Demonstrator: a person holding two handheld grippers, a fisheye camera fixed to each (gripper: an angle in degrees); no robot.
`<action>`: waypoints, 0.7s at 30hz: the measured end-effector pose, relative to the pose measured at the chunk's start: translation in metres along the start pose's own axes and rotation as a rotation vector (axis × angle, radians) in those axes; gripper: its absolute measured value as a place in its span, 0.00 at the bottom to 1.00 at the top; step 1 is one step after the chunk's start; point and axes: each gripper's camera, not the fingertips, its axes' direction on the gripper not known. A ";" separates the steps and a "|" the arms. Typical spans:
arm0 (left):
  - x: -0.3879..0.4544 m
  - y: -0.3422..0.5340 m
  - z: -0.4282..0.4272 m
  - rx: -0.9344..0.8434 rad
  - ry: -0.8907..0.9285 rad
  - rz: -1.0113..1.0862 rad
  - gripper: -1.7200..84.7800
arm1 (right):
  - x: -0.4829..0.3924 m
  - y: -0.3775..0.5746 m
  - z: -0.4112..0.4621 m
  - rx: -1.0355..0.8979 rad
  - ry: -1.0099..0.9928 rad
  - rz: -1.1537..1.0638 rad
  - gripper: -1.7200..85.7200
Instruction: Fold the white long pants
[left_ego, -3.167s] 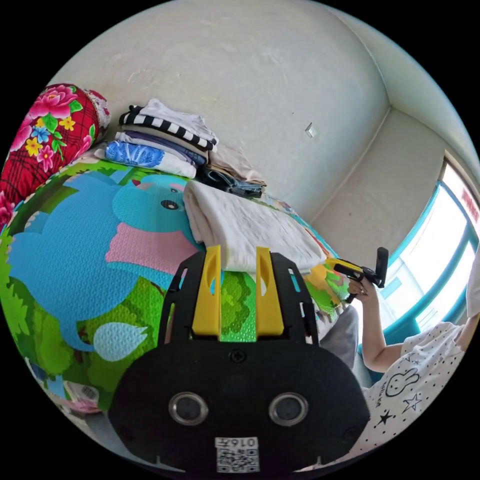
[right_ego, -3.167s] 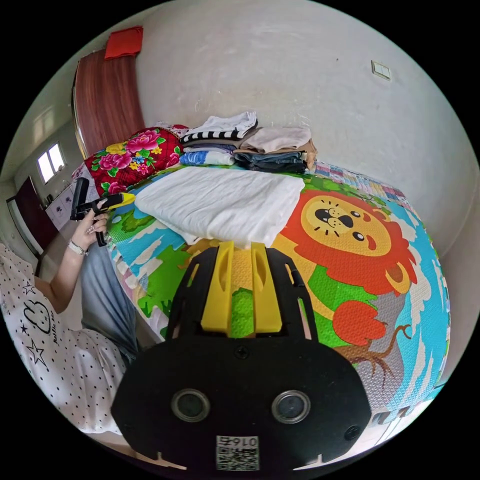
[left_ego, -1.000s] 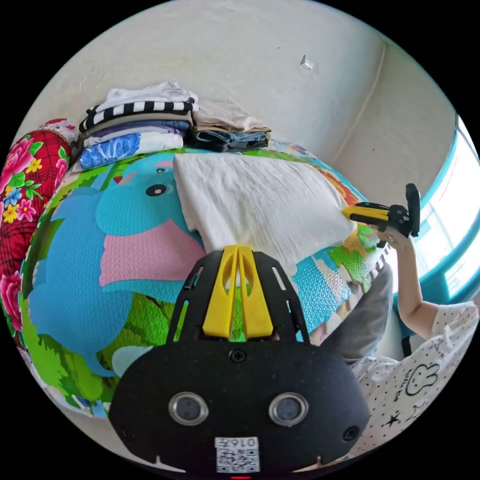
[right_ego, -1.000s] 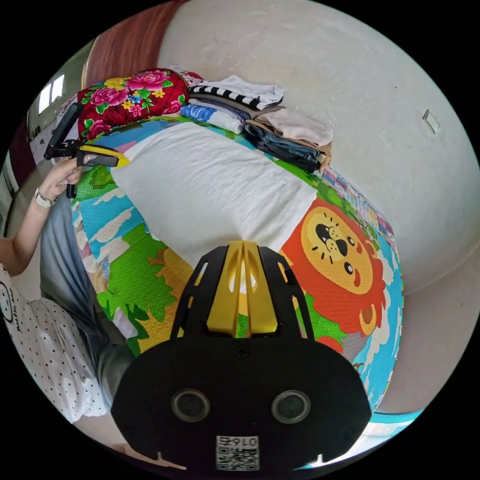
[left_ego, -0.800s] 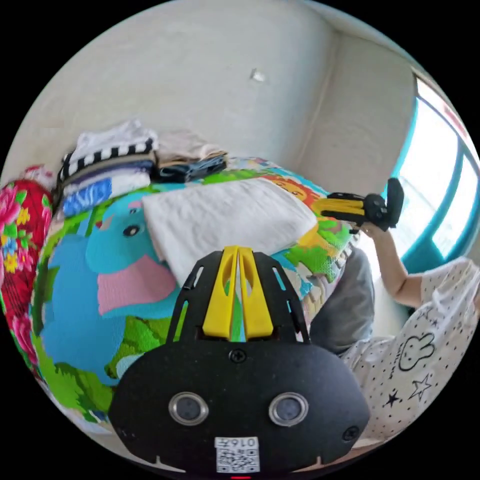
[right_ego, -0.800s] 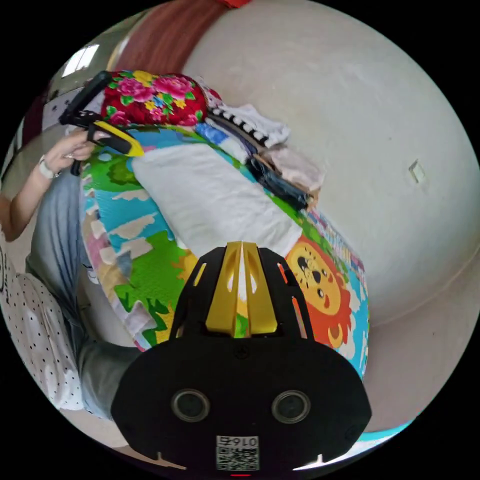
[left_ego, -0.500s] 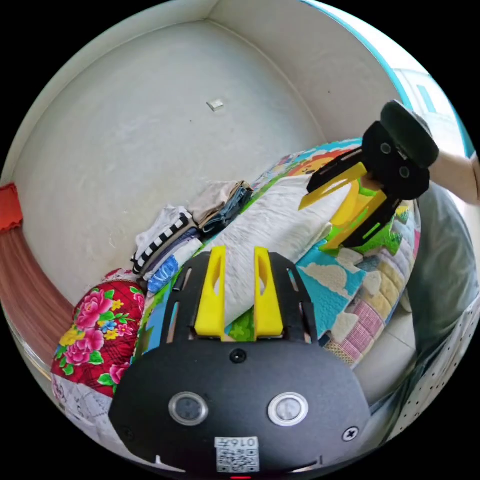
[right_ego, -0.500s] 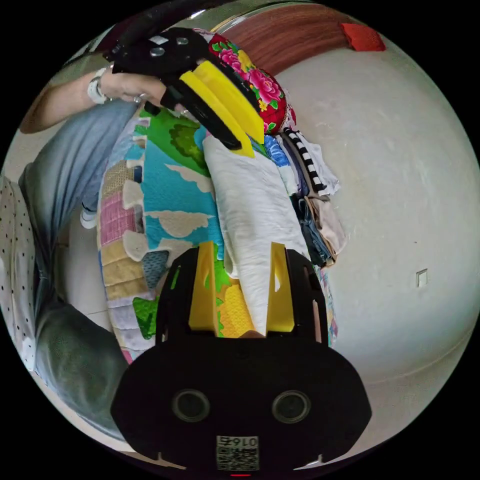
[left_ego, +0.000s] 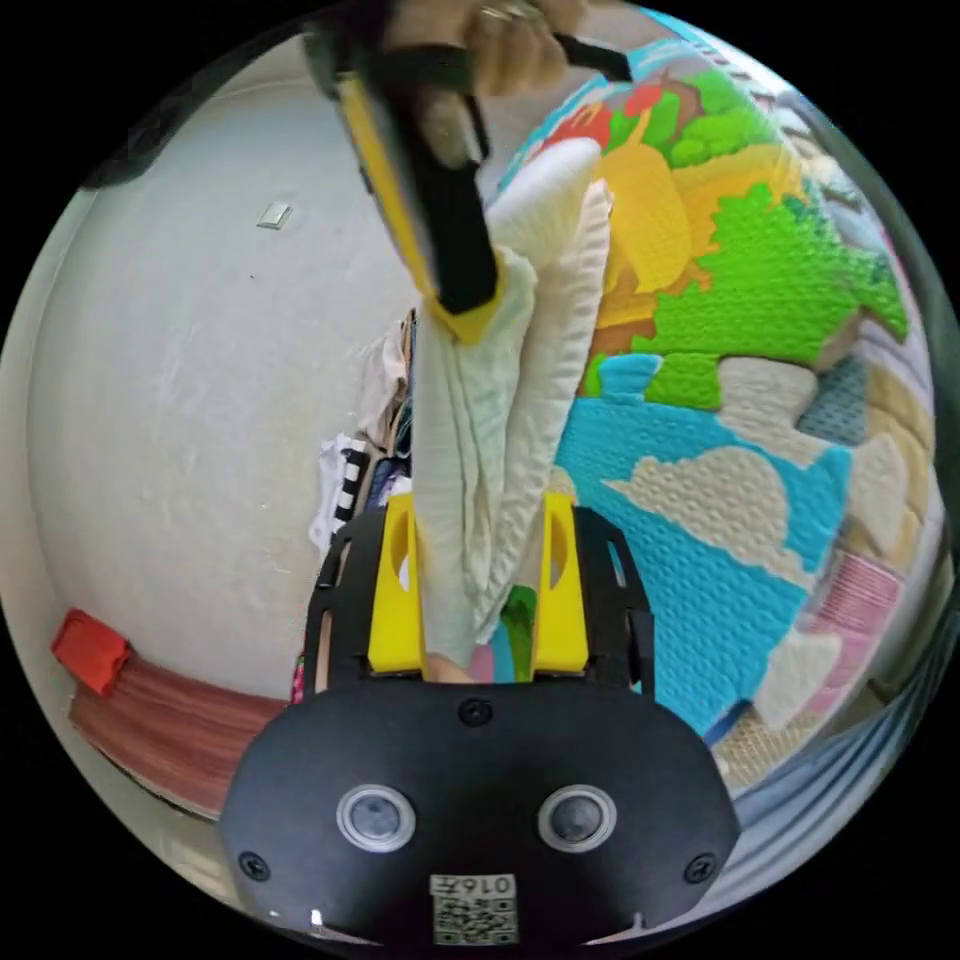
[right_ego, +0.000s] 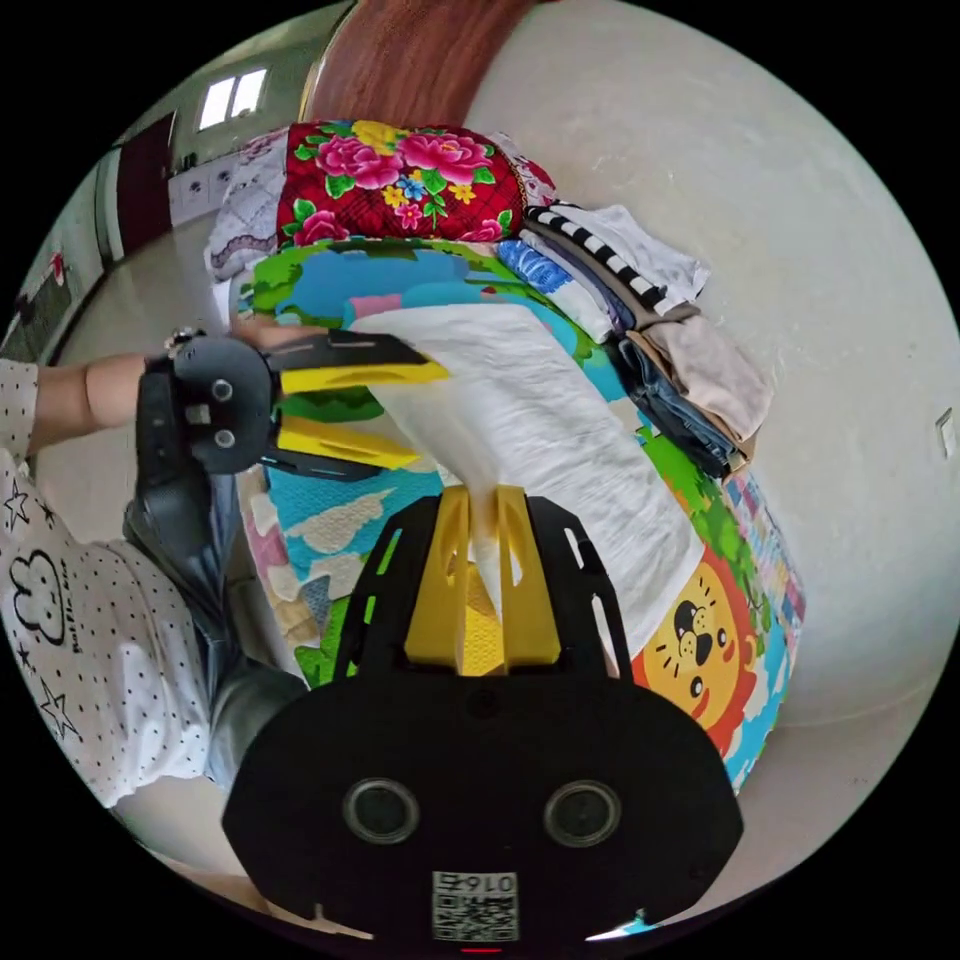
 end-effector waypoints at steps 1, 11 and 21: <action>0.004 -0.004 0.004 -0.006 -0.019 0.006 0.22 | 0.016 -0.005 -0.004 0.001 -0.050 0.023 0.08; -0.018 -0.016 0.047 -0.021 0.265 -0.057 0.12 | 0.002 0.005 0.002 0.012 0.089 -0.057 0.15; -0.089 -0.018 0.105 -0.050 0.595 -0.109 0.11 | -0.065 -0.005 0.052 -0.006 0.471 -0.154 0.28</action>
